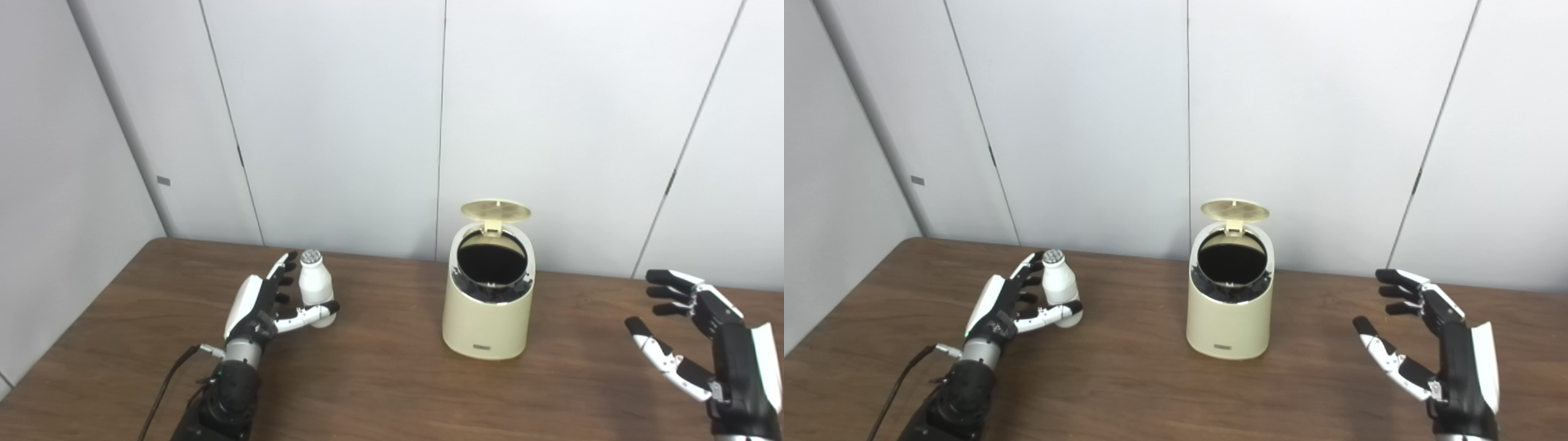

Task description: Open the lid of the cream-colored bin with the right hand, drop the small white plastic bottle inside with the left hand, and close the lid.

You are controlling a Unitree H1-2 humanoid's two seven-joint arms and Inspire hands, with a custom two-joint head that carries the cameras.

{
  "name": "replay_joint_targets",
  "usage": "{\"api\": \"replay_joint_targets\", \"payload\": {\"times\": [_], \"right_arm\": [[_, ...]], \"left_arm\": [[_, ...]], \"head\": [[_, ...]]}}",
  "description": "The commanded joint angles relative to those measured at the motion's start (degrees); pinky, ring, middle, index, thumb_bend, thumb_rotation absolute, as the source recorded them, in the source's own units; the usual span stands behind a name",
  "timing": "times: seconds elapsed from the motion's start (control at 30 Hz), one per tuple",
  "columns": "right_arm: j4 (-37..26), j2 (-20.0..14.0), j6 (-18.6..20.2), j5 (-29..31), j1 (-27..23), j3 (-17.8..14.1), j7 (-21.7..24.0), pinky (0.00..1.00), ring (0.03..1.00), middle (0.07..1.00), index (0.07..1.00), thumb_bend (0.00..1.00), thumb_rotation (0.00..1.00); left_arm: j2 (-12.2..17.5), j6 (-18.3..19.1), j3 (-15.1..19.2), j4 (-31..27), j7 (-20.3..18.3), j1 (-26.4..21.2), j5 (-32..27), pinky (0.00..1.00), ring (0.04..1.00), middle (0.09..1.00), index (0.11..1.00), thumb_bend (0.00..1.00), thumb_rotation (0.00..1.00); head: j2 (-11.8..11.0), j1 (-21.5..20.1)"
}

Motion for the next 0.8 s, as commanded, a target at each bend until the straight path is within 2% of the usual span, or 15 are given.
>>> {"api": "replay_joint_targets", "payload": {"times": [0.0,0.23,0.37,0.47,0.53,0.57,0.63,0.67,0.7,0.73,0.77], "right_arm": [[-2.0,0.1,-0.6,-0.5,-1.2,-0.3,-0.6,0.55,0.666,0.703,0.667,0.22,0.11],[-2.1,0.2,-0.5,-0.3,-1.1,-0.4,-0.5,0.56,0.672,0.706,0.670,0.23,0.12],[-2.4,0.4,-0.3,0.4,-1.1,-0.5,-0.4,0.57,0.681,0.711,0.666,0.23,0.12],[-2.8,0.4,-0.1,-0.1,-1.1,-0.5,-0.4,0.57,0.680,0.710,0.660,0.23,0.12],[-3.1,0.5,0.3,-1.2,-1.0,-0.4,-0.6,0.57,0.676,0.707,0.664,0.22,0.14],[-3.0,0.4,0.3,-1.6,-1.0,-0.4,-0.7,0.57,0.675,0.707,0.663,0.22,0.15],[-2.9,0.3,0.1,-1.7,-1.0,-0.4,-0.7,0.57,0.676,0.709,0.672,0.23,0.13],[-2.8,0.3,0.1,-1.7,-1.0,-0.4,-0.7,0.57,0.676,0.710,0.674,0.23,0.12],[-2.8,0.3,0.0,-1.9,-1.0,-0.4,-0.7,0.57,0.676,0.710,0.675,0.23,0.11],[-2.8,0.3,0.0,-2.0,-1.0,-0.4,-0.8,0.57,0.674,0.708,0.675,0.23,0.11],[-2.8,0.3,0.0,-2.0,-1.0,-0.4,-0.8,0.57,0.672,0.707,0.675,0.23,0.11]], "left_arm": [[0.4,0.8,-1.6,0.0,-1.5,-2.2,0.7,0.71,0.831,0.888,0.935,1.00,0.44],[0.9,1.6,-2.3,-0.3,-2.7,-3.6,0.7,0.72,0.829,0.879,0.924,1.00,0.44],[0.7,1.6,-2.5,-0.7,-2.0,-4.0,1.0,0.71,0.793,0.826,0.864,1.00,0.41],[0.2,0.9,-2.1,-1.1,-0.8,-3.9,0.9,0.73,0.789,0.788,0.817,1.00,0.35],[-0.2,-0.2,-1.9,-0.8,0.4,-4.0,1.0,0.71,0.750,0.739,0.755,1.00,0.26],[-0.4,-1.1,-1.6,-0.4,1.5,-4.1,1.1,0.70,0.743,0.731,0.744,1.00,0.25],[-1.2,-2.9,-0.9,0.6,3.7,-4.3,0.9,0.65,0.696,0.676,0.679,0.99,0.15],[-1.7,-4.6,-0.4,1.5,6.3,-4.5,1.5,0.64,0.685,0.665,0.666,0.98,0.13],[-2.4,-6.1,0.2,2.3,9.2,-4.7,2.1,0.57,0.622,0.616,0.615,0.94,0.07],[-2.9,-7.2,0.6,3.0,11.2,-4.9,2.6,0.51,0.561,0.552,0.556,0.74,0.03],[-3.3,-8.2,0.9,3.6,13.1,-5.0,3.2,0.47,0.523,0.512,0.519,0.61,0.01]], "head": [[0.0,0.0],[0.0,-0.2],[0.0,-0.3],[0.1,-0.4],[0.1,-0.5],[0.1,-0.5],[0.2,-0.6],[0.2,-0.7],[0.2,-0.7],[0.2,-0.7],[0.2,-0.7]]}}
